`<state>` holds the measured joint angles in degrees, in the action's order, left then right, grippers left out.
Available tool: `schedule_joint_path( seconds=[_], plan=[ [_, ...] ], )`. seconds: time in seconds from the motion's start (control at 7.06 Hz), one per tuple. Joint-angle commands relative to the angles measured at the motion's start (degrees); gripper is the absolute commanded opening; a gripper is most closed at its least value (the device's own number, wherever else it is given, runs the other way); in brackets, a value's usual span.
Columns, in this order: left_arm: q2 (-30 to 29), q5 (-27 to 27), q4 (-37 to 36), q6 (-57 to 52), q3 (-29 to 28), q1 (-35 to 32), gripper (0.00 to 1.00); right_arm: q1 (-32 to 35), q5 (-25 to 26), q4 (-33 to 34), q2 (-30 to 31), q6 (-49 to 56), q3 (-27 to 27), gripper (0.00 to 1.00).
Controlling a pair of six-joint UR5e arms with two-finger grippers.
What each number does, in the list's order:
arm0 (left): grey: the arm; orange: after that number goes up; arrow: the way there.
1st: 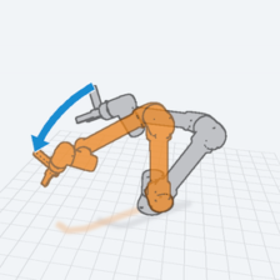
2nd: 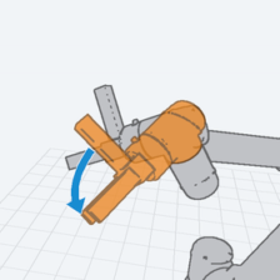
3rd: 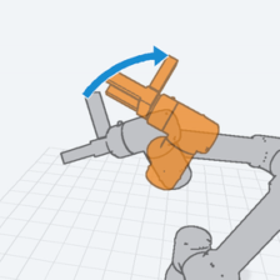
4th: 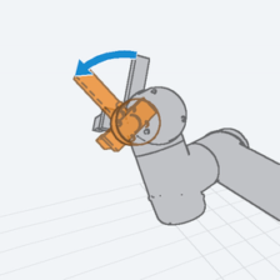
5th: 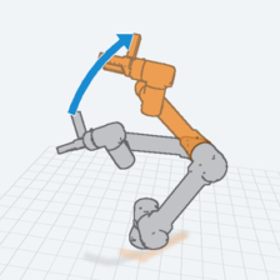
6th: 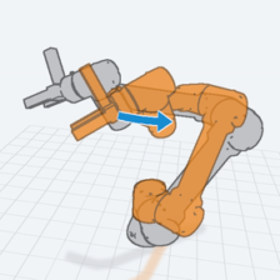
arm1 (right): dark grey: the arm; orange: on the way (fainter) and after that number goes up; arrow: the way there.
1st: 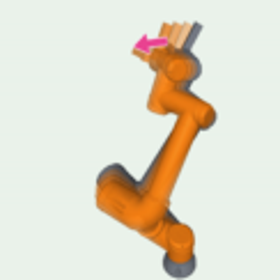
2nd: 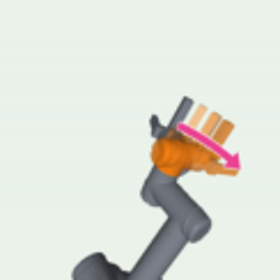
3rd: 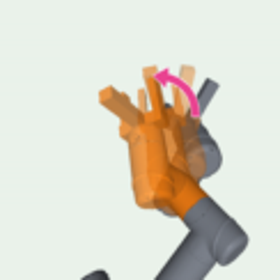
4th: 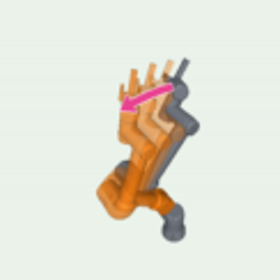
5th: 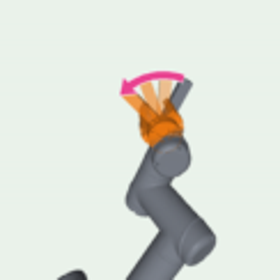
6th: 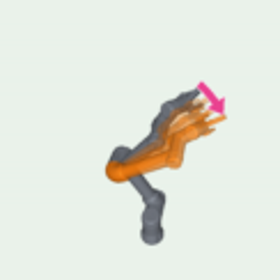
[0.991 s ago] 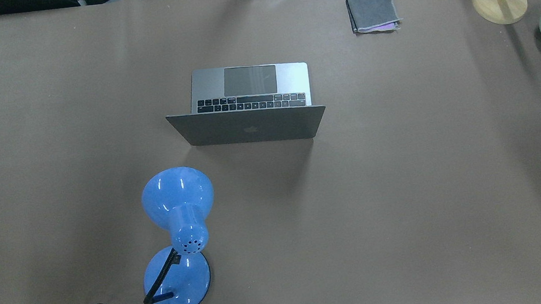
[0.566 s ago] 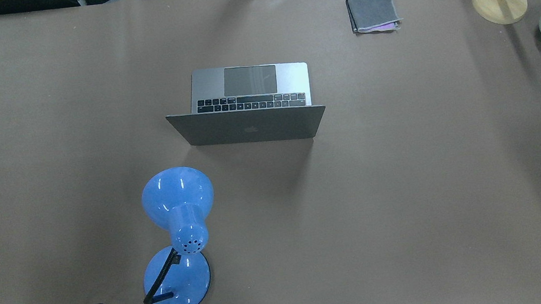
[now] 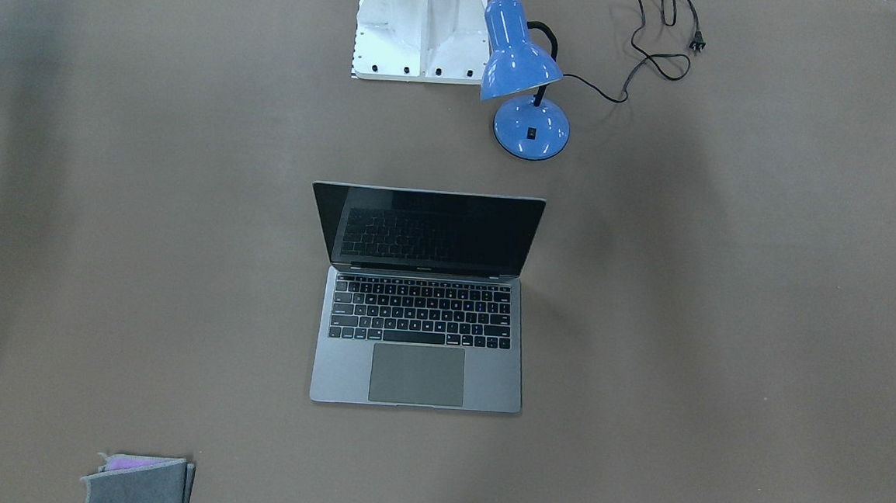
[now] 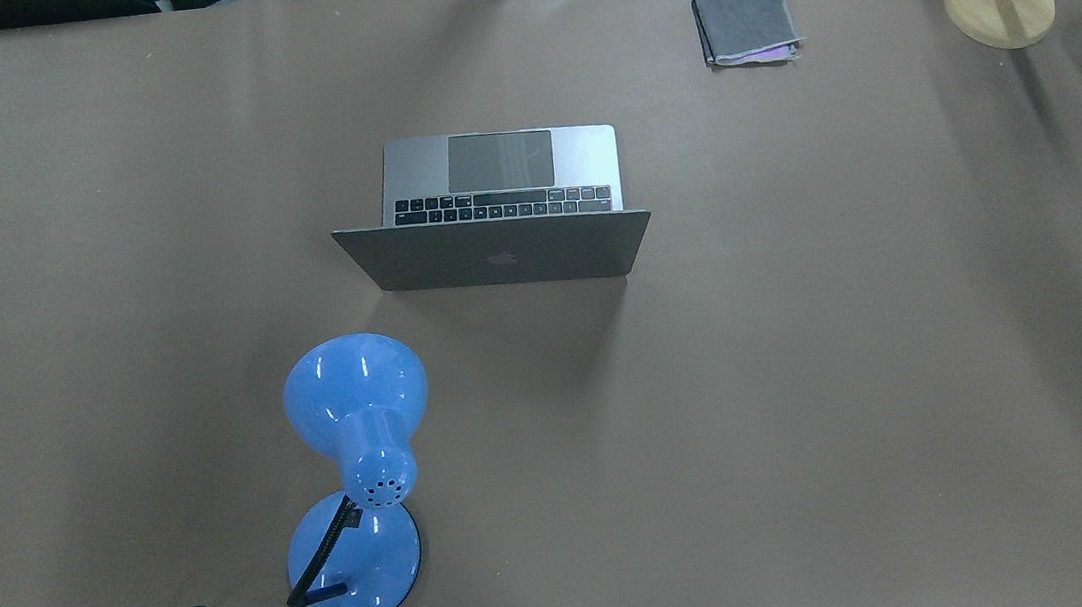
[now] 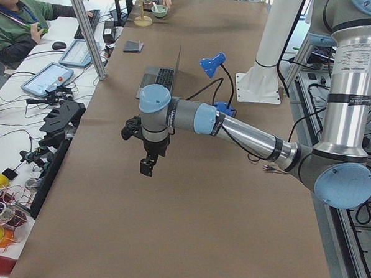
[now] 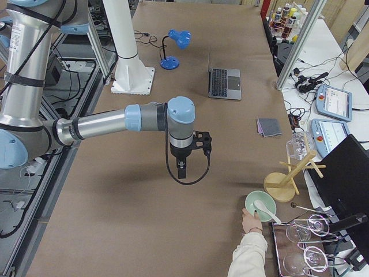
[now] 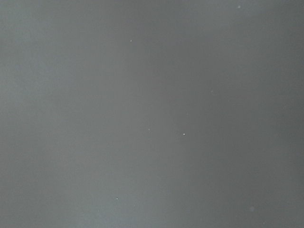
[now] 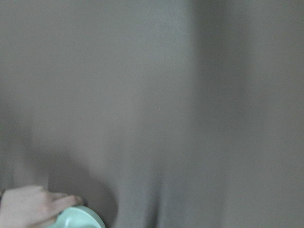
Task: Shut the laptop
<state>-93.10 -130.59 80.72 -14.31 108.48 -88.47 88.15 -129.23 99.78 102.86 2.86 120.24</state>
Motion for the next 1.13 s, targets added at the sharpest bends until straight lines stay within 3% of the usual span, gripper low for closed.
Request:
schedule_joint_path(
  seconds=[0.0, 0.57, 0.71, 0.85, 0.99],
  plan=[
    [-0.95, -0.28, 13.52, 0.07, -3.43, -0.29, 0.99, 0.35, -1.19, -4.76, -0.56, -4.58, 1.22, 1.0],
    [-1.38, -0.46, 18.95, 0.07, -4.34, -0.03, 0.99, 0.36, -1.47, -6.79, -1.96, -5.76, 1.23, 1.0],
    [-2.08, -0.46, 19.47, 1.03, -3.98, -0.03, 0.99, 0.36, -4.43, -6.7, -3.01, -5.85, 1.14, 1.0],
    [-1.74, -1.76, 20.17, 4.35, -3.46, -0.03, 0.99, 0.36, -7.94, -6.7, -2.93, -5.94, 1.14, 1.0],
    [-1.12, -7.26, 23.22, 5.6, -3.72, -0.03, 0.99, 0.36, -9.54, -6.79, -2.84, -6.72, 1.32, 1.0]
  ],
)
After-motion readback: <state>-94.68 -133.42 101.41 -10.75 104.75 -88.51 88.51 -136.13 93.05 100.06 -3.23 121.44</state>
